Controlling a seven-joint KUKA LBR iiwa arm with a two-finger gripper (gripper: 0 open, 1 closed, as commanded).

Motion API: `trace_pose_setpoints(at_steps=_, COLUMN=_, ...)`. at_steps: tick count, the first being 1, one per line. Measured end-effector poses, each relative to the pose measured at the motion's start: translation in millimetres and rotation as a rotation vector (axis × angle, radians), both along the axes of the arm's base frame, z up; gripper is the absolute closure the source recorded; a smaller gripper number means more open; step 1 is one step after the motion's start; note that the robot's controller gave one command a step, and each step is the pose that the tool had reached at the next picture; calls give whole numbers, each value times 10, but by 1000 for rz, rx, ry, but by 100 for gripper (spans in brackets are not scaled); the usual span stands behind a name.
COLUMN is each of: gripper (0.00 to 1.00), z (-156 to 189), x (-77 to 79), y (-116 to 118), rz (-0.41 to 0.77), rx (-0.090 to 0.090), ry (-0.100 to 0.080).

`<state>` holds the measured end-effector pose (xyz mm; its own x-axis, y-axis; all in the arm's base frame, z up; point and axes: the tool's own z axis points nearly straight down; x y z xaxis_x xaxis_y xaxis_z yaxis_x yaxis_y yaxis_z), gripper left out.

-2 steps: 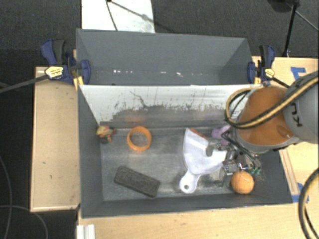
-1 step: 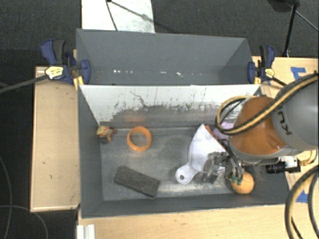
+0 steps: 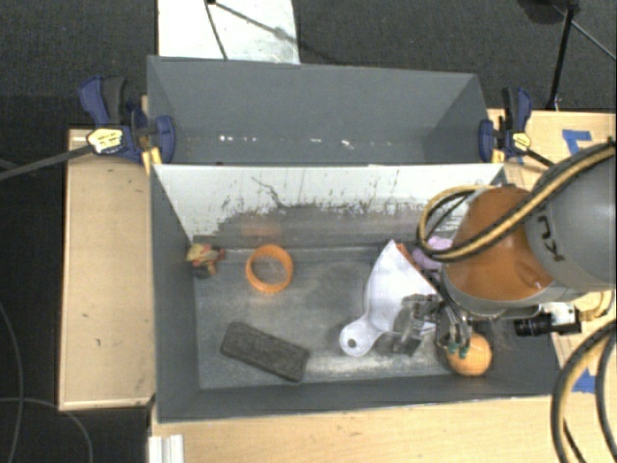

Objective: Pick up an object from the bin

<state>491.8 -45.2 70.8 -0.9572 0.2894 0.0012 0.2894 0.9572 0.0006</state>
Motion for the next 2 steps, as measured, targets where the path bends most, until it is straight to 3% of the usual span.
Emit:
trace_pose_setpoints(at_steps=1, gripper=100, z=397, x=20, y=0, rz=-12, rx=0, ry=8)
trace_pose_setpoints(at_steps=2, gripper=100, z=784, x=84, y=41, rz=-10, rx=-1, ry=-6)
